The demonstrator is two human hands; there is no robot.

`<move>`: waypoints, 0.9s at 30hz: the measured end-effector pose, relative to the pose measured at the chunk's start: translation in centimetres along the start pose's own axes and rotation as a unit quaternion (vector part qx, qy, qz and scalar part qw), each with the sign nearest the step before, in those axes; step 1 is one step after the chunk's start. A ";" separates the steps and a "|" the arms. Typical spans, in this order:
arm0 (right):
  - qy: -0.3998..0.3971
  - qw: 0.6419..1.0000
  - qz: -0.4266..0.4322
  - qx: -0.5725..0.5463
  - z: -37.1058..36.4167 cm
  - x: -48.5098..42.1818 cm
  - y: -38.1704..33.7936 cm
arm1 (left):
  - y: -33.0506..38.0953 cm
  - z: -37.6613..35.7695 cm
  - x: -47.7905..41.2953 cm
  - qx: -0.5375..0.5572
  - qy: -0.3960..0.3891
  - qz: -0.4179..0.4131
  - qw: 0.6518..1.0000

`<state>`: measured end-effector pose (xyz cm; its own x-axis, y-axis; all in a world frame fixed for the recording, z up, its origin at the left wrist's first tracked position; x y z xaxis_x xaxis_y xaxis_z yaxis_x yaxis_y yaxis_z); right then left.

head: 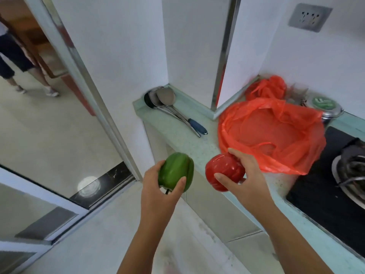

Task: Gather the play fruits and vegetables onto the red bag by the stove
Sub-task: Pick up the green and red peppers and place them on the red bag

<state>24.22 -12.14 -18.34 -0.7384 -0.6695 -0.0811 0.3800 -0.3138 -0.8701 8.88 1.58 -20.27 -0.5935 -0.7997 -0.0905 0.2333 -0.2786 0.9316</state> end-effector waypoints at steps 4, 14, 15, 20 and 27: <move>0.030 0.999 -0.016 0.017 -1.9 -2.4 -0.8 | -1.0 0.5 -4.5 -0.002 -0.051 -0.033 0.998; 0.089 0.992 -0.069 0.050 -1.0 -7.1 1.2 | -2.0 -4.2 -11.9 0.015 -0.118 -0.050 0.992; 0.100 0.991 -0.074 0.049 -0.5 -7.7 1.6 | -1.6 -5.2 -12.7 0.016 -0.127 -0.061 0.990; 0.159 0.981 -0.102 0.042 2.9 -11.2 4.1 | 0.2 -10.7 -17.0 0.020 -0.198 -0.088 0.976; 0.237 0.961 -0.139 0.041 8.6 -15.0 8.4 | 2.3 -19.6 -22.4 0.012 -0.281 -0.134 0.950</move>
<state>43.25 -10.50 -20.26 -0.9810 -0.1767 -0.0805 0.1601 -0.5012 -0.8504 37.81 8.42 -23.05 -0.9484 -0.2897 -0.1290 0.0024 -0.4133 0.9106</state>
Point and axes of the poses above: each hand's wrist, its own x-axis away from the middle knuckle, its own z-axis out of the back of the hand, y = z × x, the point moved 2 cm from there along -x, towards the middle knuckle, and after that the axes turned 4 degrees about -y, right-handed, at the moved point
